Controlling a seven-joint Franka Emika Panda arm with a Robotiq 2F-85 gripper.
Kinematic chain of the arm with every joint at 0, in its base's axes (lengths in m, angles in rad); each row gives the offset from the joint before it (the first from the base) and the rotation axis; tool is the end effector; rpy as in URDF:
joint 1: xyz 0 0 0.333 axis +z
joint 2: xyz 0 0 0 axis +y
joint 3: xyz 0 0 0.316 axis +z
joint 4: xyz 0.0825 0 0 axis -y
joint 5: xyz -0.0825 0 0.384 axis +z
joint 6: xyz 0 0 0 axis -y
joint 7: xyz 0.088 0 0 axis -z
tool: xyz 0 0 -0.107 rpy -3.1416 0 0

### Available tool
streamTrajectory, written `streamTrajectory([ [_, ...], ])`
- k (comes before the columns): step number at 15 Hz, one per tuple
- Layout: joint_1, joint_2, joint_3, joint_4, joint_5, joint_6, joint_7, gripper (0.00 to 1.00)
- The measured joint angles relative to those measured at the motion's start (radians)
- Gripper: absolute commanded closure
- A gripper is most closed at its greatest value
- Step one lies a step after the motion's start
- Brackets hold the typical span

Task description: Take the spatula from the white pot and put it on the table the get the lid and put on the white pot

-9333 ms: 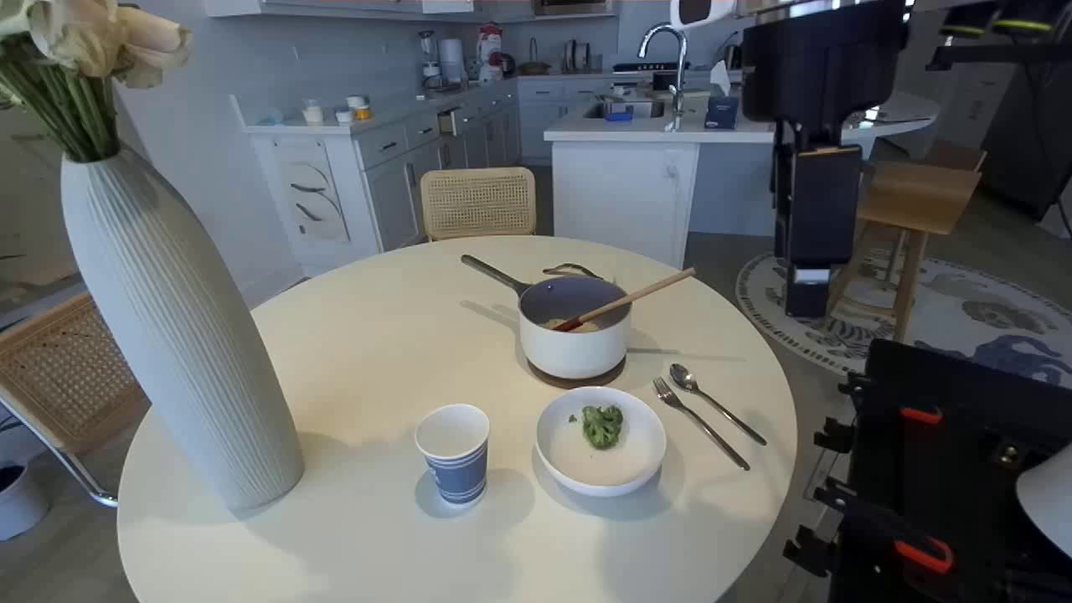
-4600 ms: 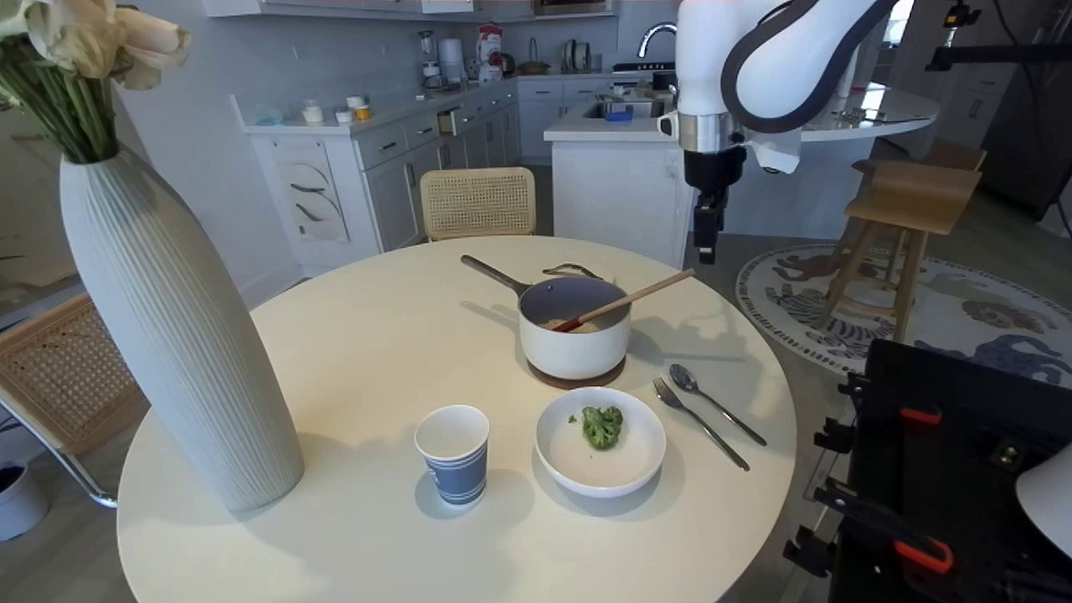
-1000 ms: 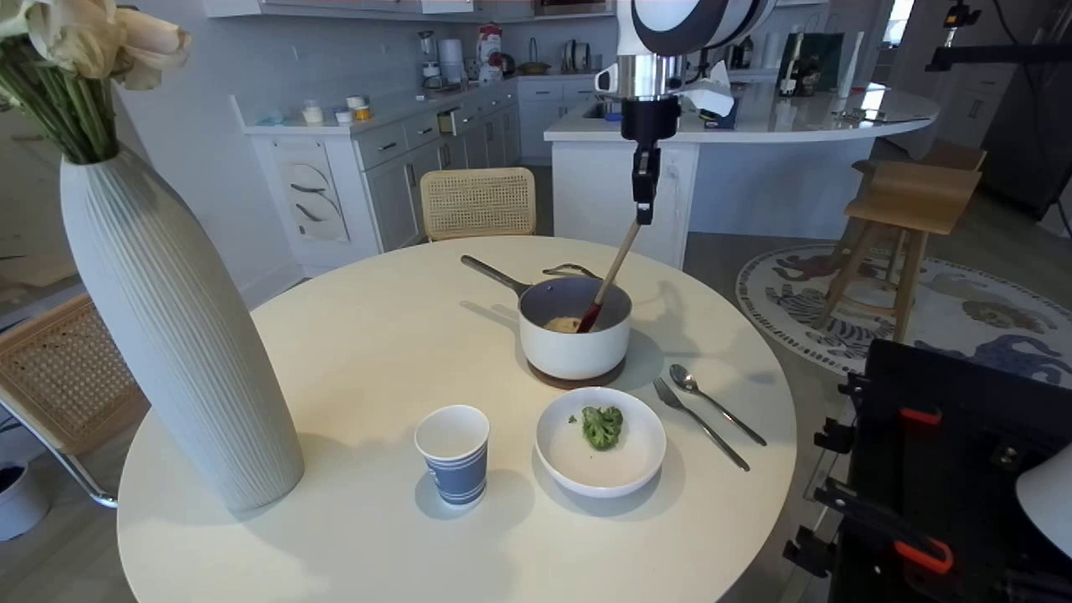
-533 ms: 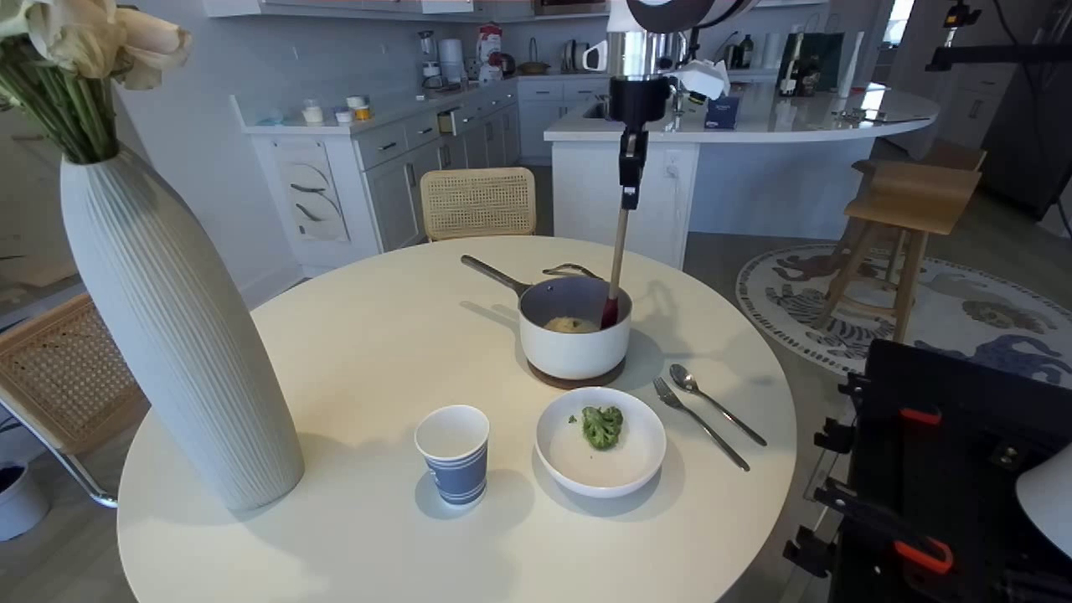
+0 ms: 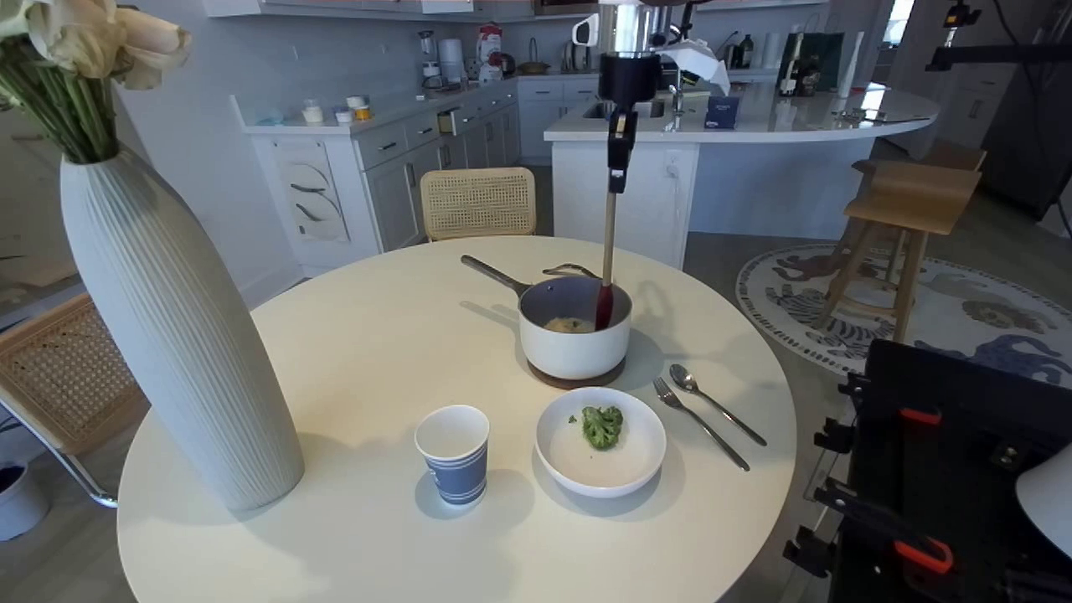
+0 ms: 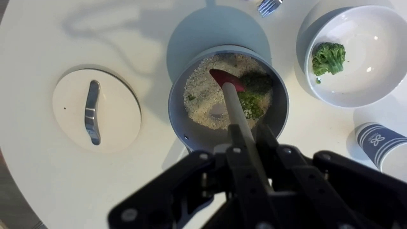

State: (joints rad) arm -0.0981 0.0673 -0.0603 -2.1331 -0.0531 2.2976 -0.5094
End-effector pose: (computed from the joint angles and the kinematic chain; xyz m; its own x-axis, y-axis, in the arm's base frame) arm 0.5533 -0.0893 0.3855 0.9242 0.3771 0.0612 0.3713 -0.9243 0.0879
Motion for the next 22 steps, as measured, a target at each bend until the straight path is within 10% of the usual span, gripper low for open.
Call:
streamTrajectory([
  [22, 0.090, -0.108, 0.043, 0.125, -0.006, -0.024, 0.030, 0.96],
])
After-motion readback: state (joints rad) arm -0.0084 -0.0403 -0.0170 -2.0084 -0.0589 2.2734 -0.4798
